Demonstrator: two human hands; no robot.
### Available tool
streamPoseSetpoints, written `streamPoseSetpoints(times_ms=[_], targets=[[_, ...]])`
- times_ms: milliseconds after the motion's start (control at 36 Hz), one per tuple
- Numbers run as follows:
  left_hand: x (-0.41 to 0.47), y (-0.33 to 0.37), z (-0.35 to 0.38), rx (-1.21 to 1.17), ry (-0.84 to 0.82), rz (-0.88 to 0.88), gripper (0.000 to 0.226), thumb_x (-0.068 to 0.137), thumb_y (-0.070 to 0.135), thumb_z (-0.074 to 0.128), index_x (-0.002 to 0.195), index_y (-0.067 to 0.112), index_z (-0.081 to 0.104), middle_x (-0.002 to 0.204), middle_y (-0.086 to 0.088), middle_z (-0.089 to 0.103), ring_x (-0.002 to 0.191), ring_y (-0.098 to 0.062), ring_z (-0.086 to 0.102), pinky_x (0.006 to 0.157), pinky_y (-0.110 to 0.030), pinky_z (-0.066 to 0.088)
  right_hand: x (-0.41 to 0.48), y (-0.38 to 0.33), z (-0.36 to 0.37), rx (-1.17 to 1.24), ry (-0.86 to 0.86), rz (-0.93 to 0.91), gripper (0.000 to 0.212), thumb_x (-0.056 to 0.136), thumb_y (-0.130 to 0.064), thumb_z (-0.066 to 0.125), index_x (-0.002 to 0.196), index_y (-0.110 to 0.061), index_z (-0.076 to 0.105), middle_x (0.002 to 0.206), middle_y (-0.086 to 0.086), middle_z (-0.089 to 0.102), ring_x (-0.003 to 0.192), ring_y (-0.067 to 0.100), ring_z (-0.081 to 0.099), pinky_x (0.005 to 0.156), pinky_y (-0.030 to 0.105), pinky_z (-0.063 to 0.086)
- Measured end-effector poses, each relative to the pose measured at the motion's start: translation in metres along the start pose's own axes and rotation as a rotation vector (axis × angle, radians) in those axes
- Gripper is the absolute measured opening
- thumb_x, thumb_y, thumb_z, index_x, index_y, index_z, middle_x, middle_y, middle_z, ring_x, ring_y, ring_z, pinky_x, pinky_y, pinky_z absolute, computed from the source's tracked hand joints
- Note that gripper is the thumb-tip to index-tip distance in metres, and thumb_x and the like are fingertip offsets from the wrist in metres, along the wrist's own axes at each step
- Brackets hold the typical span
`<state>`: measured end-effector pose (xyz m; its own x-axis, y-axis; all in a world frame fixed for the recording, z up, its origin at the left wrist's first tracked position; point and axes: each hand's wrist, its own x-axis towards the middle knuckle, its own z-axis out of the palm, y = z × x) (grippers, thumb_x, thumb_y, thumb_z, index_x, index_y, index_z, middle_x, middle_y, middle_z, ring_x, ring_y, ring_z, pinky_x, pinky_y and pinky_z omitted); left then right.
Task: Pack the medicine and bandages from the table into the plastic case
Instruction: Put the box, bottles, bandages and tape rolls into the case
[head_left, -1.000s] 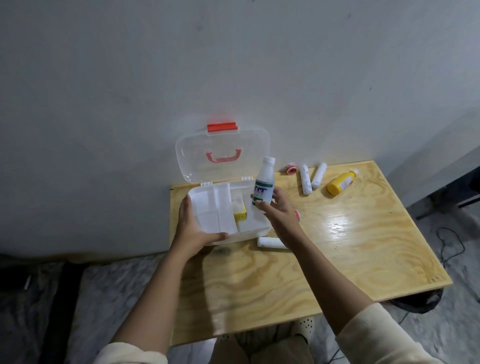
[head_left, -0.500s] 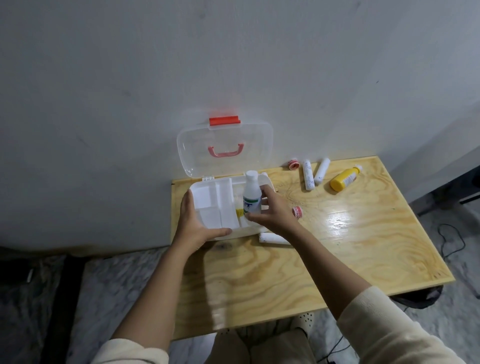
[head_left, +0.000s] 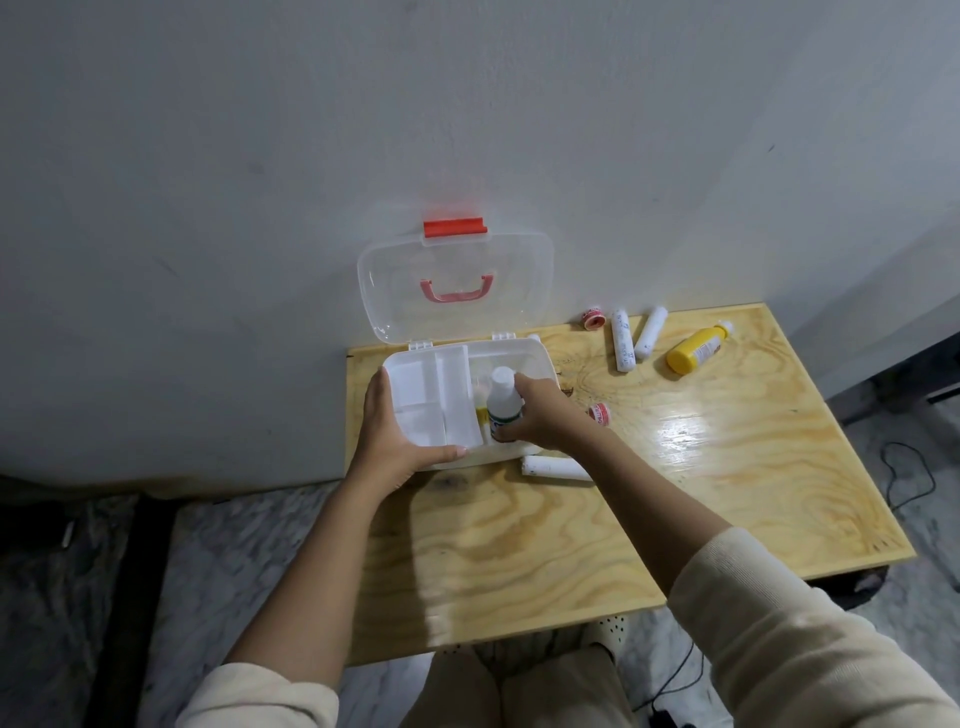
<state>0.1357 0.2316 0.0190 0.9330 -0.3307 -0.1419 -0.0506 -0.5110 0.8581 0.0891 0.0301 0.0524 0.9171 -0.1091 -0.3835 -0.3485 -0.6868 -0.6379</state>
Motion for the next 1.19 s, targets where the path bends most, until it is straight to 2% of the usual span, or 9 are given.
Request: streamPoseSetpoints(times_ms=[222,444,556,778,889,1000,1056,1139,1194], targets=[[0.0,-0.002,0.001,-0.004,0.005,0.001,0.131,0.034,0.049,0.091,0.142,0.029,0.02,0.142,0.006,0.028,0.128,-0.015,0.033,0.101,-0.034,0.039,-0.001,-0.001,0.001,-0.017,0.034,0.015,0.062,0.074,-0.021,0.074,0.128,-0.008,0.045,0.116,0.013,0.059,0.1,0.028,0.055,0.083,0.037,0.05],[-0.001,0.001,0.0,0.017,0.011,0.013,0.128,0.04,0.039,0.094,0.143,0.028,0.018,0.142,0.011,0.026,0.126,-0.01,0.031,0.1,-0.031,0.036,-0.005,-0.002,0.001,0.023,0.071,0.027,0.047,0.066,-0.015,0.078,0.108,-0.004,0.059,0.105,0.013,0.065,0.092,0.028,0.059,0.079,0.042,0.054],[-0.001,0.001,0.0,0.027,0.007,0.005,0.129,0.038,0.04,0.094,0.142,0.026,0.02,0.142,0.006,0.029,0.129,-0.014,0.034,0.1,-0.031,0.037,-0.006,-0.002,0.003,0.063,0.093,0.025,0.038,0.065,-0.016,0.079,0.099,-0.007,0.063,0.098,0.009,0.063,0.087,0.025,0.06,0.072,0.035,0.05],[0.0,0.011,-0.004,0.205,-0.092,-0.094,0.146,0.039,0.057,0.088,0.149,0.02,-0.002,0.155,0.005,0.004,0.144,-0.02,0.01,0.114,-0.048,0.028,-0.01,-0.004,0.008,0.081,0.119,-0.007,0.032,0.073,-0.023,0.074,0.101,-0.013,0.064,0.102,0.01,0.067,0.092,0.025,0.062,0.078,0.041,0.055],[-0.002,0.017,-0.008,0.269,-0.136,-0.12,0.151,0.035,0.069,0.082,0.149,0.022,-0.006,0.156,0.006,-0.002,0.146,-0.019,0.005,0.114,-0.049,0.028,-0.014,-0.008,0.01,0.083,0.11,-0.007,0.03,0.08,-0.026,0.067,0.106,-0.01,0.063,0.102,0.01,0.067,0.093,0.024,0.06,0.072,0.03,0.048],[-0.003,0.026,-0.007,0.331,-0.155,-0.134,0.156,0.037,0.072,0.08,0.148,0.023,-0.018,0.157,0.009,-0.019,0.147,-0.016,-0.007,0.117,-0.046,0.02,-0.017,-0.009,0.008,0.045,0.095,-0.052,0.011,0.085,-0.021,0.061,0.081,-0.011,0.06,0.065,-0.001,0.051,0.063,0.017,0.045,0.051,0.024,0.031],[-0.006,0.031,-0.004,0.362,-0.15,-0.156,0.156,0.043,0.068,0.081,0.147,0.019,-0.024,0.155,0.008,-0.03,0.146,-0.013,-0.013,0.119,-0.04,0.014,-0.018,-0.007,0.007,0.047,0.091,-0.092,0.015,0.084,-0.019,0.062,0.084,-0.004,0.063,0.063,0.001,0.052,0.062,0.019,0.045,0.053,0.027,0.035],[-0.008,0.035,-0.002,0.401,-0.13,-0.164,0.155,0.044,0.068,0.08,0.147,0.015,-0.023,0.155,0.005,-0.031,0.146,-0.014,-0.015,0.118,-0.037,0.011,-0.018,0.001,-0.001,0.081,0.092,-0.156,0.02,0.081,-0.019,0.066,0.092,-0.002,0.064,0.08,0.014,0.064,0.075,0.027,0.056,0.071,0.037,0.049],[-0.008,0.035,-0.002,0.41,-0.129,-0.17,0.155,0.043,0.068,0.079,0.147,0.015,-0.023,0.155,0.005,-0.03,0.146,-0.015,-0.013,0.118,-0.038,0.012,-0.023,0.007,-0.012,0.184,0.143,-0.188,0.019,0.083,-0.017,0.067,0.097,-0.004,0.065,0.086,0.009,0.065,0.08,0.019,0.059,0.076,0.024,0.051]])
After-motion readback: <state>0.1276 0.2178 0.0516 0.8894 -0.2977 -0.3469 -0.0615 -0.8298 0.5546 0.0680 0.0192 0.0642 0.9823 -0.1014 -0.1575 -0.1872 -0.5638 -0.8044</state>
